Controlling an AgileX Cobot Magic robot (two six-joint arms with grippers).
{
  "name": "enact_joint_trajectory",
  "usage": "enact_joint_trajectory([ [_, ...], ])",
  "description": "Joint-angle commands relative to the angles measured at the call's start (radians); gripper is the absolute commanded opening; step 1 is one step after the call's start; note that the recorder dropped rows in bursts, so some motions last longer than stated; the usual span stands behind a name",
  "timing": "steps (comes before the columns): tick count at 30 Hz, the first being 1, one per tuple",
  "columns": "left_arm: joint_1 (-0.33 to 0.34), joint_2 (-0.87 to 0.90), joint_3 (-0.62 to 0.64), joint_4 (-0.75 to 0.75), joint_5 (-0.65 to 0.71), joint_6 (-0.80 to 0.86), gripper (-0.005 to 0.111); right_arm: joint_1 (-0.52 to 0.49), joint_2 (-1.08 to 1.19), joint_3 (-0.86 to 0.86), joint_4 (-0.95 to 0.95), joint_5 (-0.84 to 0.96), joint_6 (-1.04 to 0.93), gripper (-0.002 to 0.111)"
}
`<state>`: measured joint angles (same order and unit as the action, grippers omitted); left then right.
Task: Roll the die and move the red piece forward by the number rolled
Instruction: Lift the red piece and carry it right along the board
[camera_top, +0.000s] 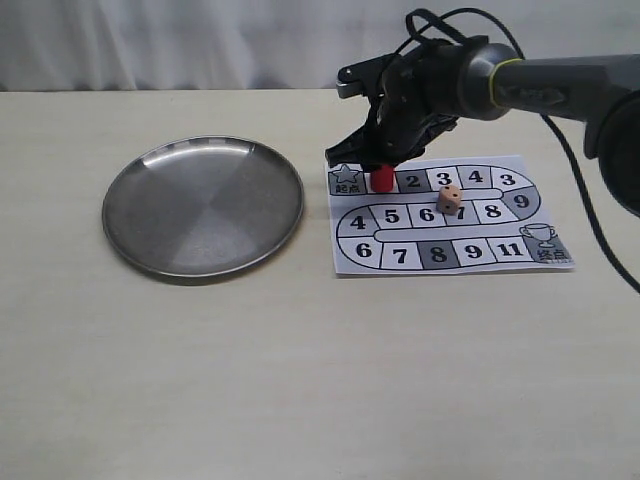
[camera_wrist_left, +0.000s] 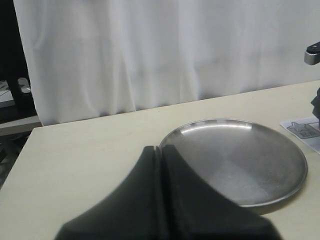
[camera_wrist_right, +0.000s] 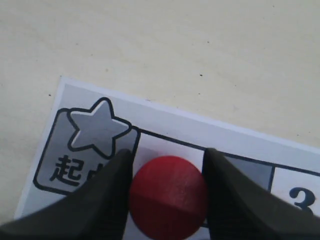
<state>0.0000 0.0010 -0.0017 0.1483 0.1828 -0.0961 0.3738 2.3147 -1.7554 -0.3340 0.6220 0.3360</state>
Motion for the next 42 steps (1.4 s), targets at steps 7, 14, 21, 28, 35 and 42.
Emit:
enact_joint_trajectory([
  [7, -0.001, -0.001, 0.002, -0.004, -0.009, -0.002, 0.000, 0.001, 0.018, 0.005, 0.015, 0.020, 0.005, 0.005],
  [14, -0.001, -0.001, 0.002, -0.004, -0.009, -0.002, 0.000, 0.001, 0.001, 0.005, 0.015, 0.022, 0.008, 0.005],
  [21, -0.001, -0.001, 0.002, -0.004, -0.009, -0.002, 0.000, -0.001, -0.145, -0.042, -0.026, 0.101, 0.008, 0.005],
  [28, -0.001, -0.001, 0.002, -0.004, -0.009, -0.002, 0.000, -0.017, -0.297, -0.047, -0.098, 0.083, 0.025, 0.005],
  [35, -0.001, -0.001, 0.002, -0.004, -0.009, -0.002, 0.000, -0.084, -0.262, -0.008, -0.028, 0.074, 0.027, 0.005],
  [42, -0.001, -0.001, 0.002, -0.004, -0.009, -0.002, 0.000, -0.127, -0.127, 0.115, 0.013, -0.061, 0.088, 0.005],
])
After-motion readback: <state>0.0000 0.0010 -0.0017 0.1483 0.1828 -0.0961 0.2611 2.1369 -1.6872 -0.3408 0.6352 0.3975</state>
